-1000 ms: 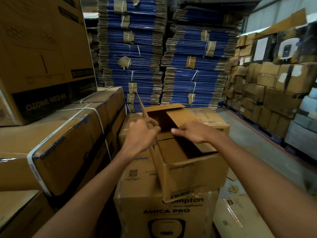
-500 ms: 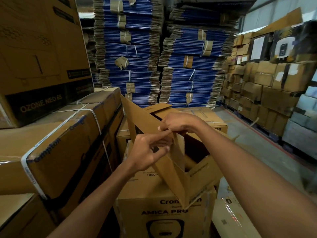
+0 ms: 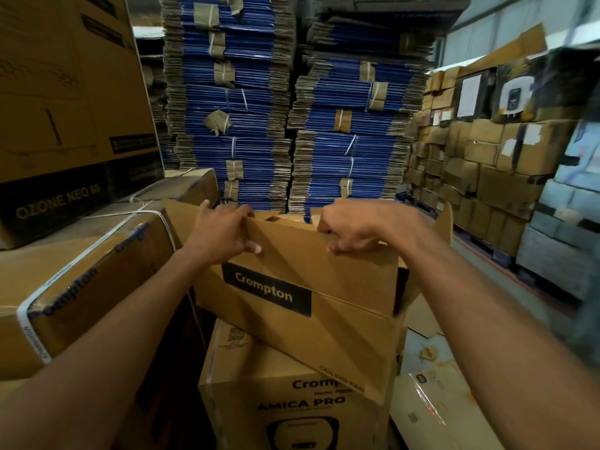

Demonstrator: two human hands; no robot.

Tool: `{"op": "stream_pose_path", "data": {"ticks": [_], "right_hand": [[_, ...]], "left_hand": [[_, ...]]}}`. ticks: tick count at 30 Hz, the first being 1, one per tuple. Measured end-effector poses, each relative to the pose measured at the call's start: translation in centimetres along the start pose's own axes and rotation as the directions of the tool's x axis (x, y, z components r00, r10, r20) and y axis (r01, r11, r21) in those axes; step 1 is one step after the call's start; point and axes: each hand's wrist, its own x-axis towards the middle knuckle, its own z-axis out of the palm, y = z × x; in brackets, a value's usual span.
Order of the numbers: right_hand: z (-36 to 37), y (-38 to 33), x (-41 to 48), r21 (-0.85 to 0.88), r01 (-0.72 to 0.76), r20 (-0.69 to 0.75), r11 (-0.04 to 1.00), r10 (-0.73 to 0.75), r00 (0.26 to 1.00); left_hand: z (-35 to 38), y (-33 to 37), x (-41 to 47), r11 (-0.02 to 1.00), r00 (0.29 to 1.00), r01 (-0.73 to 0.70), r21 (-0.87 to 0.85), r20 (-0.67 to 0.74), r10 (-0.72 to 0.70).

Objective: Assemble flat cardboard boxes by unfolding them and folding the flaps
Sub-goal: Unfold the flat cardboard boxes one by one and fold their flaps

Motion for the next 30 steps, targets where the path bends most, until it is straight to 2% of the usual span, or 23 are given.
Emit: {"op": "stream_pose_path", "data": {"ticks": [3, 6, 11, 13, 16, 18, 20, 21, 22, 23, 25, 26, 28, 29, 30], "right_hand": [[0.5, 0.0, -0.7, -0.030, -0.084, -0.057, 0.996, 0.082, 0.995], [1.2, -0.6, -1.4, -0.096, -0.104, -0.191, 0.990, 0.084, 0.978], [2.9, -1.0, -0.8, -0.105, -0.111, -0.265, 0.988, 0.080, 0.961], [4.1, -1.0, -0.3, -0.087, -0.088, -0.284, 0.992, 0.060, 0.957], [5.0, -0.6, -0.2, 0.000, -0.091, -0.259, 0.996, 0.088, 0.962], [5.3, -0.2, -0.6, 0.039, -0.054, -0.241, 0.998, 0.062, 0.969], [5.7, 0.0, -1.2, 0.020, -0.020, -0.213, 1.000, 0.024, 0.977], [5.9, -0.1, -1.5, 0.013, -0.002, -0.204, 1.000, 0.005, 0.979], [6.2, -0.2, -1.8, 0.007, 0.022, -0.200, 1.000, -0.021, 0.980], [6.5, -0.3, -1.9, 0.006, 0.050, -0.205, 0.999, -0.048, 0.978], [7.2, -0.5, -2.1, 0.039, 0.086, -0.210, 0.996, -0.075, 0.975], [7.6, -0.5, -2.0, 0.066, 0.093, -0.205, 0.993, -0.078, 0.976], [8.3, -0.3, -1.9, 0.109, 0.098, -0.179, 0.989, -0.077, 0.981], [8.6, -0.2, -1.9, 0.127, 0.099, -0.168, 0.987, -0.077, 0.983], [8.7, -0.1, -1.9, 0.141, 0.103, -0.162, 0.985, -0.079, 0.984]], "left_hand": [[0.4, 0.1, -0.5, 0.990, 0.978, -0.123, 0.068, -0.162, 0.133], [1.3, 2.3, -1.1, 0.973, 0.918, -0.221, 0.068, -0.322, 0.231], [2.7, 8.6, -1.6, 0.949, 0.885, -0.314, 0.002, -0.362, 0.294], [2.8, 11.1, -2.2, 0.960, 0.910, -0.278, -0.032, -0.327, 0.253], [1.6, 12.5, -2.2, 0.985, 0.968, -0.172, -0.006, -0.186, 0.168], [-0.4, 11.8, -1.3, 0.985, 0.985, -0.162, -0.064, 0.043, 0.165], [-2.8, 10.0, -0.3, 0.923, 0.913, -0.068, -0.378, 0.349, 0.210], [-3.6, 8.8, -0.1, 0.844, 0.875, 0.038, -0.535, 0.426, 0.231], [-3.8, 7.6, 0.3, 0.775, 0.864, 0.134, -0.617, 0.456, 0.214], [-3.5, 6.5, 0.7, 0.767, 0.865, 0.171, -0.618, 0.467, 0.183], [-2.3, 4.8, 1.5, 0.909, 0.834, 0.126, -0.397, 0.538, 0.119], [-1.4, 4.4, 1.6, 0.967, 0.778, 0.080, -0.243, 0.621, 0.092], [0.1, 4.1, 1.4, 0.998, 0.608, 0.047, -0.038, 0.794, 0.001], [0.8, 3.8, 1.3, 0.999, 0.545, 0.041, 0.021, 0.838, -0.040], [1.9, 3.3, 1.5, 0.997, 0.523, 0.022, 0.072, 0.849, -0.073]]}}
